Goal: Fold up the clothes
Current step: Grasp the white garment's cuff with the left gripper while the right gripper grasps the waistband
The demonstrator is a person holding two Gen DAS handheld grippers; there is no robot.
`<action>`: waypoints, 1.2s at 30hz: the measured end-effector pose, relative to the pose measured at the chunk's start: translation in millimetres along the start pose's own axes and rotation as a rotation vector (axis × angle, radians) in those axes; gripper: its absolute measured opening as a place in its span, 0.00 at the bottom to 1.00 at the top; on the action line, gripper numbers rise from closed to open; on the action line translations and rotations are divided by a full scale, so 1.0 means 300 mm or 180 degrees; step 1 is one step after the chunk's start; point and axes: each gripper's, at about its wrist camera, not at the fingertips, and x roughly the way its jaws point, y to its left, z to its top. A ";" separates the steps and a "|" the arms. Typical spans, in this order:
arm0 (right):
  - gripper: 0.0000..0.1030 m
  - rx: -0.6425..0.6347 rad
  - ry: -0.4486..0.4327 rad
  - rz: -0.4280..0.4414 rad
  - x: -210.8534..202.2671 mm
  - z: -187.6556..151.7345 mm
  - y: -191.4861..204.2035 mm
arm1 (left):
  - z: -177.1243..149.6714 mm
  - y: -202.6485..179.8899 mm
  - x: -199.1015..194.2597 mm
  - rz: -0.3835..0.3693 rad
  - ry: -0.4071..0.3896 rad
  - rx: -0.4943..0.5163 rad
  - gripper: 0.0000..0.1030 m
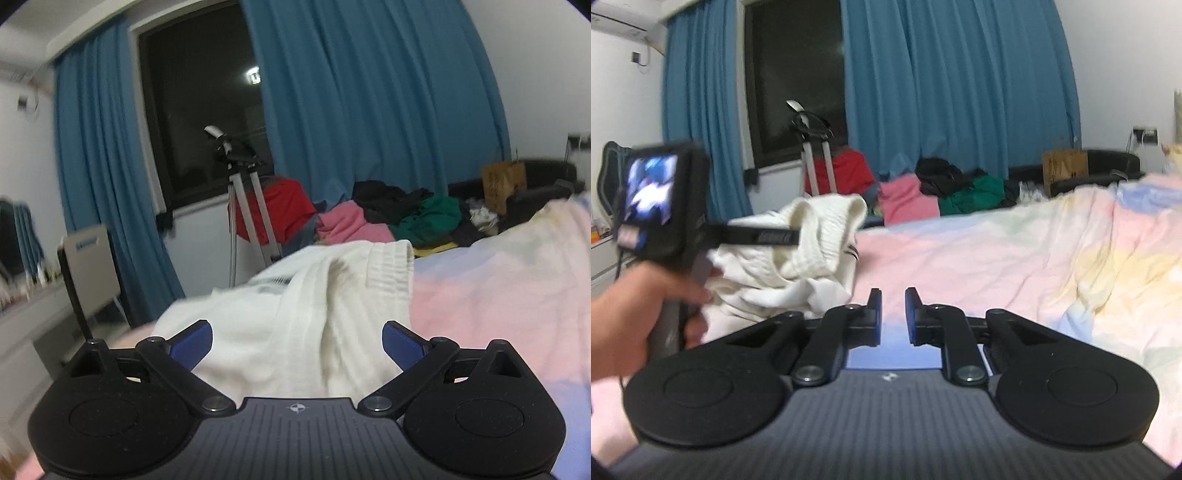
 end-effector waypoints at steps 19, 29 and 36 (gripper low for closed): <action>0.16 0.0398 0.0232 0.0425 0.213 -0.094 -0.019 | 0.090 0.184 -0.045 0.0191 -0.0448 -0.0600 0.09; 0.16 0.0202 -0.0103 0.0301 0.096 -0.049 0.018 | 0.022 0.525 -0.659 -0.0017 -0.0658 -0.0801 0.07; 0.16 0.0095 -0.0073 0.0249 -0.015 0.003 0.068 | -0.188 0.763 -0.821 -0.0010 -0.0340 -0.1075 0.07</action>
